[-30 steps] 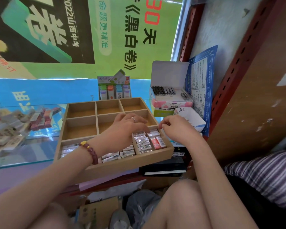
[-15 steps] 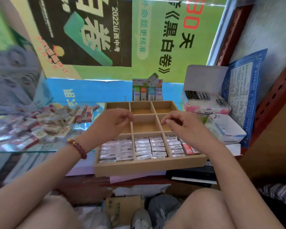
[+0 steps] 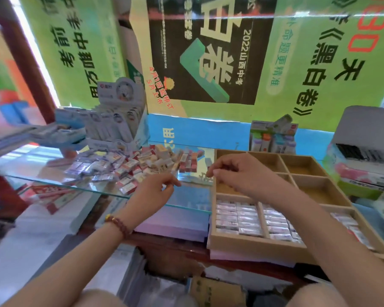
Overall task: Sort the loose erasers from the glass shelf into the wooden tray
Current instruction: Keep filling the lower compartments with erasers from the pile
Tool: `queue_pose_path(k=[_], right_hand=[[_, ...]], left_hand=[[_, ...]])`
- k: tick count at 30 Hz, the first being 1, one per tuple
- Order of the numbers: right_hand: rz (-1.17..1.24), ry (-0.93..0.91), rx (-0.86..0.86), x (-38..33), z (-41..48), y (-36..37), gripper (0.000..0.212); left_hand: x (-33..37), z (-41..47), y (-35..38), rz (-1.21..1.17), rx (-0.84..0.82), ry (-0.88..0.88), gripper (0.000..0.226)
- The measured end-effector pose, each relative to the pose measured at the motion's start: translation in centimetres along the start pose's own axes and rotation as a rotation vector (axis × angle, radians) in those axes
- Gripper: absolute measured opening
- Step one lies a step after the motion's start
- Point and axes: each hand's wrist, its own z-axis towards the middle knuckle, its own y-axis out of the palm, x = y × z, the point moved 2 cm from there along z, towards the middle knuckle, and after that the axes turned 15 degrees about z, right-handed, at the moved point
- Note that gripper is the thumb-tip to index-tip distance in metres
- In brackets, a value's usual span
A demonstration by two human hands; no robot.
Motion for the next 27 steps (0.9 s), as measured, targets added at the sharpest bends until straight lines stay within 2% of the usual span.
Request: queue_pose_path(k=[5,7,11,13,15,18,21,27], right_hand=[[-0.323,0.087,-0.153,1.0,4.9,2.9,0.021],[-0.412,0.081,-0.164,2.2,7.9,3.9,0.033],[-0.723,0.002,-0.041,4.8,14.2,4.5,0.068],[-0.883,0.034,-0.077,5.9,17.0,5.0,0.077],[-0.908,0.084,-0.149,6.5,18.8,5.4,0.072],[-0.824,0.114,-0.220,6.6,19.8,5.2,0.060],[-0.781,0.117,-0.238,6.7,19.3,4.6,0.055],[-0.836,0.082,-0.274,7.3,18.7,4.7,0.049]], left_hand=[[-2.6,0.5,-0.7,-0.099,0.099,-0.114,0.047],[-2.9,0.9,-0.8,-0.120,0.118,-0.145,0.045],[-2.5,1.4,-1.0,-0.161,0.175,-0.138,0.039],[-2.3,1.4,-0.8,-0.183,0.190,-0.144,0.041],[-2.1,1.4,-0.6,-0.217,0.205,-0.150,0.036],[-1.9,1.5,-0.4,-0.214,0.201,-0.121,0.035],[-1.9,1.4,-0.3,-0.171,0.181,-0.123,0.042],[-2.7,1.0,-0.7,-0.176,0.178,-0.184,0.033]])
